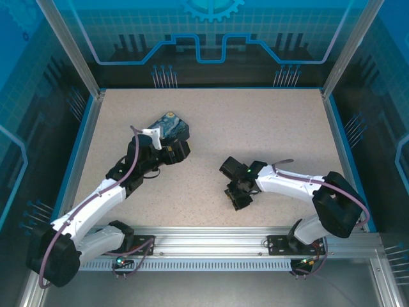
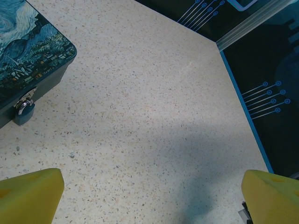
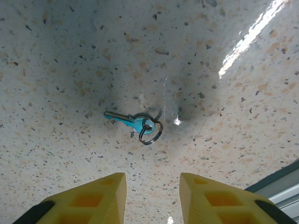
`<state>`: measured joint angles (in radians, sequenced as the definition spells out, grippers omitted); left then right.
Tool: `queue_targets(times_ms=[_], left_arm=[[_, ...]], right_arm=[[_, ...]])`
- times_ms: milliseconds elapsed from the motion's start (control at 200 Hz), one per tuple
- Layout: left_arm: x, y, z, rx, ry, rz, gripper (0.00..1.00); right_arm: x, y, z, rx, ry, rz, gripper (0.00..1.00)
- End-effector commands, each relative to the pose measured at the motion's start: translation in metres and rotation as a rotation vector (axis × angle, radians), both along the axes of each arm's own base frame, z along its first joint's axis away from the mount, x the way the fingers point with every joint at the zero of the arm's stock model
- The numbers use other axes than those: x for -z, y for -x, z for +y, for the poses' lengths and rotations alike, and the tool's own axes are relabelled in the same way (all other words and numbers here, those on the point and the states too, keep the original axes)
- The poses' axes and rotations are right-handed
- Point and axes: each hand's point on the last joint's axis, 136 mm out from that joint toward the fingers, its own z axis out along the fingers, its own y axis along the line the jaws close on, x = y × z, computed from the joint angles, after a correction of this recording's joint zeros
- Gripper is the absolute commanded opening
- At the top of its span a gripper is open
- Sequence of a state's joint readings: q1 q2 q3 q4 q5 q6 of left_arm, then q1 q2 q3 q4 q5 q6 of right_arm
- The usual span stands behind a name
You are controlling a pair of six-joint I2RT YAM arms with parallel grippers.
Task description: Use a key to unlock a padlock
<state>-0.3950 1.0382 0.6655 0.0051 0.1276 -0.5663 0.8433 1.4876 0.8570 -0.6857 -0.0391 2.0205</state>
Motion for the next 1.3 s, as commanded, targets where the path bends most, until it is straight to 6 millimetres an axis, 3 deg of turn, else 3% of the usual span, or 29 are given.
queue_targets(times_ms=[0,950,1296], left_arm=[[0.000,0.003,0.001,0.009,-0.032,-0.020,0.99],[0.002,0.004,-0.001,0.029,-0.038,-0.003,0.99],[0.001,0.006,0.000,0.029,-0.040,-0.001,0.99]], right_arm=[[0.011,0.003,-0.006,0.038,0.021,0.043,0.36],[0.035,-0.002,-0.021,0.086,0.057,0.072,0.33],[0.045,0.002,-0.023,0.086,0.067,0.090,0.17]])
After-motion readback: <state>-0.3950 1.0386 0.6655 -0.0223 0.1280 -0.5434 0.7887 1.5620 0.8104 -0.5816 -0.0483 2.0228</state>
